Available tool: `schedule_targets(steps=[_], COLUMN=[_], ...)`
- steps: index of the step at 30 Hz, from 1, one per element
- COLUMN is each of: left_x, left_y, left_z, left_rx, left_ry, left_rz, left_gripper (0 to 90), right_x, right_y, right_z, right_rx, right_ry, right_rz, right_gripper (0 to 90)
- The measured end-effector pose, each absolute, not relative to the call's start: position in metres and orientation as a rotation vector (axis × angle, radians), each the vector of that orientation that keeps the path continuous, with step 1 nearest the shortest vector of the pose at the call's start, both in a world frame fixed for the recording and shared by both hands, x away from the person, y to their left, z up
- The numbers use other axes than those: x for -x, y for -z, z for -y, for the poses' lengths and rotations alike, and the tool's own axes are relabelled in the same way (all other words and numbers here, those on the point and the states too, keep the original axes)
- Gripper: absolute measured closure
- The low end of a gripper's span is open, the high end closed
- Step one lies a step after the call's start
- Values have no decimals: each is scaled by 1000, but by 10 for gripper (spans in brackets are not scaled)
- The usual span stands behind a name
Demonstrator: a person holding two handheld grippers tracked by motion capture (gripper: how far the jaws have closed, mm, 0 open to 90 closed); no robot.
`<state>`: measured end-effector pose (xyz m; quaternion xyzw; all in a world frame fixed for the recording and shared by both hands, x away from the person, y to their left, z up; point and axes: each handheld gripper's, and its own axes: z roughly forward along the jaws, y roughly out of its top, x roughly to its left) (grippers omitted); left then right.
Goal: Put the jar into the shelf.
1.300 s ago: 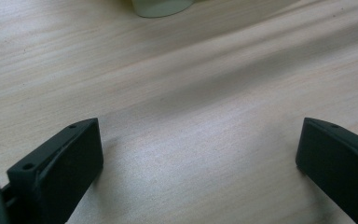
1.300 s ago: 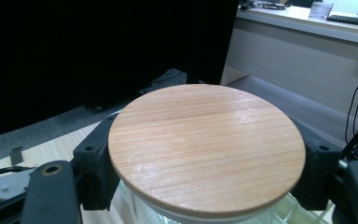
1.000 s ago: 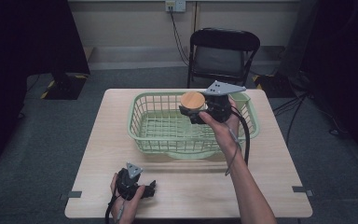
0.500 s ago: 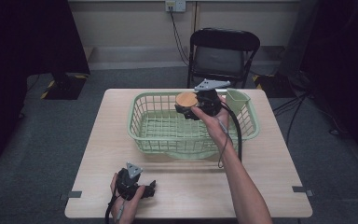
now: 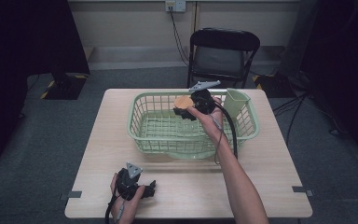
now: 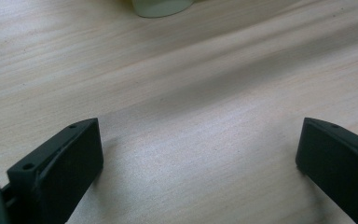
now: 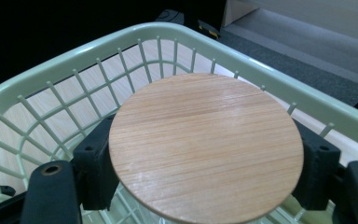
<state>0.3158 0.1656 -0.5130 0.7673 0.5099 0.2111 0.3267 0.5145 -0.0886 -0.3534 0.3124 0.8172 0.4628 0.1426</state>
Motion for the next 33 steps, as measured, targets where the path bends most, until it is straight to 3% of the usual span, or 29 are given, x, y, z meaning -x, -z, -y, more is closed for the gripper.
schedule_targets(steps=[33], left_x=[-316], left_y=[513], left_z=[-166], left_rx=[-2011], left_ry=[-553], left_rz=[-1336], left_gripper=[4], right_x=[-533], right_y=[380], right_z=[75], right_rx=[-967], right_ry=[-1167], right_rz=[-2519], right_gripper=[242])
